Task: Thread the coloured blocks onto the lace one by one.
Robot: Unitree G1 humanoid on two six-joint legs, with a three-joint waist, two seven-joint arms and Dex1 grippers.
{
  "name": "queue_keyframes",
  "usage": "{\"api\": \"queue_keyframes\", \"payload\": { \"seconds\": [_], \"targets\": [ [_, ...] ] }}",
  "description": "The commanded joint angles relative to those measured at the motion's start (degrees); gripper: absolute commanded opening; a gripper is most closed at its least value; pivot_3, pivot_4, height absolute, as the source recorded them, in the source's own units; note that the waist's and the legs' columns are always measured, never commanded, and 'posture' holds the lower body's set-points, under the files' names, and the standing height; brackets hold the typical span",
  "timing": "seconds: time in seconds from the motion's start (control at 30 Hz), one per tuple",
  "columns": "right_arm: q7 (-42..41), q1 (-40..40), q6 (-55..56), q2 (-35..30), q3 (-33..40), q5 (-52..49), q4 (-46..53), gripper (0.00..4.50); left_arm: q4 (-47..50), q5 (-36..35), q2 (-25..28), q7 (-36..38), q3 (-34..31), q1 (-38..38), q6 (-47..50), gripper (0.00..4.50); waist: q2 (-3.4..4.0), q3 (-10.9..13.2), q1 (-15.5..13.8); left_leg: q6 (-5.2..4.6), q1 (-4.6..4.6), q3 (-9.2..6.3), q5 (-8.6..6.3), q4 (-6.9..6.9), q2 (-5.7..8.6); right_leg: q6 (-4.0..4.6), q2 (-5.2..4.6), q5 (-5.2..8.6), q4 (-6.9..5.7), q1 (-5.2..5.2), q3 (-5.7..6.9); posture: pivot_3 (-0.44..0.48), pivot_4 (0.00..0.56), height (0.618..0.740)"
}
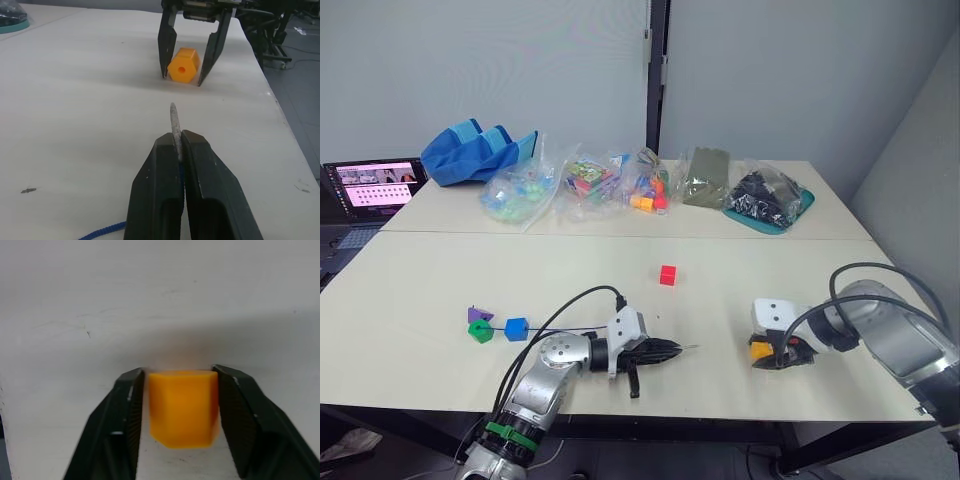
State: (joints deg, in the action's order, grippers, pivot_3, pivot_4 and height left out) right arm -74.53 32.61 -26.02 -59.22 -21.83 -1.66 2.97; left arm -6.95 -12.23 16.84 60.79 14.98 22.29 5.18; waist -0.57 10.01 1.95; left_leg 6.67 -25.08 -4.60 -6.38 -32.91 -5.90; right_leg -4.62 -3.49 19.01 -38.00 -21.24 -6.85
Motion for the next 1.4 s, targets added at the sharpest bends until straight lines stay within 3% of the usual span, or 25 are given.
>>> {"api": "queue_keyframes", "payload": {
  "seconds": [0.03, 0.33, 0.53, 0.6, 0.73, 1.1, 1.33, 1.4],
  "targets": [
    [0.5, 0.5, -2.7, -1.1, 1.7, 1.8, 1.6, 1.28, 1.9, -0.3, 0.1, 0.1, 0.5, 0.1, -0.4, 0.0, 0.0, 0.0, 0.0, 0.0, 0.0, 0.0, 0.0, 0.0, 0.0, 0.0, 0.0, 0.0, 0.0, 0.0, 0.01, 0.0, 0.15, 0.74],
    [1.2, 1.1, -10.1, 3.8, 1.3, -0.7, 10.8, 1.28, 1.9, -0.5, 0.4, 0.5, 0.5, 0.6, -0.1, 0.0, 0.0, 0.0, -0.2, 0.0, 0.0, 0.0, 0.0, 0.0, 0.0, 0.01, 0.01, 0.0, -0.03, -0.01, 0.0, 0.0, 0.15, 0.74],
    [3.0, 1.1, -9.7, 6.3, -0.8, 2.2, 11.6, 1.28, 2.4, -0.6, 0.9, 0.9, 0.6, 0.5, 0.2, 0.0, 0.0, 0.0, -0.9, 0.0, 0.0, 0.0, 0.0, -0.01, 0.0, 0.0, 0.01, 0.0, -0.02, -0.01, 0.0, 0.0, 0.15, 0.74],
    [2.6, 1.1, -9.4, 6.3, -1.1, 2.5, 11.7, 2.37, 2.3, -0.6, 1.0, 1.1, 0.7, 0.6, 0.2, 0.0, 0.0, 0.0, -1.0, 0.0, 0.0, 0.0, 0.0, -0.01, 0.0, 0.0, 0.01, 0.0, -0.01, -0.01, 0.01, 0.0, 0.15, 0.74],
    [2.0, 1.6, -11.2, 5.1, -0.7, 2.6, 13.1, 3.72, 2.2, -0.6, 1.1, 1.3, 0.8, 0.8, 0.3, 0.0, 0.0, 0.0, -1.1, 0.0, 0.0, 0.0, 0.0, -0.01, 0.0, 0.01, 0.01, 0.0, -0.01, -0.01, 0.0, 0.0, 0.15, 0.74],
    [2.5, 0.3, -16.4, 3.1, -1.1, 3.0, 15.5, 3.72, 1.4, -0.7, 0.9, 2.0, 1.2, 1.6, 0.6, 0.0, 0.0, 0.0, -1.1, 0.0, 0.0, -0.01, 0.0, -0.01, 0.0, 0.01, 0.01, 0.0, -0.02, -0.01, 0.01, 0.0, 0.15, 0.74],
    [4.8, 0.3, -20.1, 4.7, -0.8, 2.1, 17.1, 1.48, 1.0, -0.7, 0.6, 2.2, 1.4, 2.1, 0.8, 0.0, 0.0, 0.0, -1.1, 0.0, 0.0, -0.01, 0.0, -0.01, 0.0, 0.01, 0.01, 0.0, -0.02, -0.01, 0.01, 0.0, 0.15, 0.74],
    [5.3, 0.4, -20.6, 5.2, -0.6, 1.5, 17.8, 1.24, 0.8, -0.8, 0.5, 2.3, 1.4, 2.3, 0.9, 0.0, 0.0, 0.0, -1.1, 0.0, 0.0, -0.01, 0.0, -0.01, 0.0, 0.01, 0.01, 0.0, -0.02, -0.01, 0.01, 0.0, 0.15, 0.74]
  ]
}}
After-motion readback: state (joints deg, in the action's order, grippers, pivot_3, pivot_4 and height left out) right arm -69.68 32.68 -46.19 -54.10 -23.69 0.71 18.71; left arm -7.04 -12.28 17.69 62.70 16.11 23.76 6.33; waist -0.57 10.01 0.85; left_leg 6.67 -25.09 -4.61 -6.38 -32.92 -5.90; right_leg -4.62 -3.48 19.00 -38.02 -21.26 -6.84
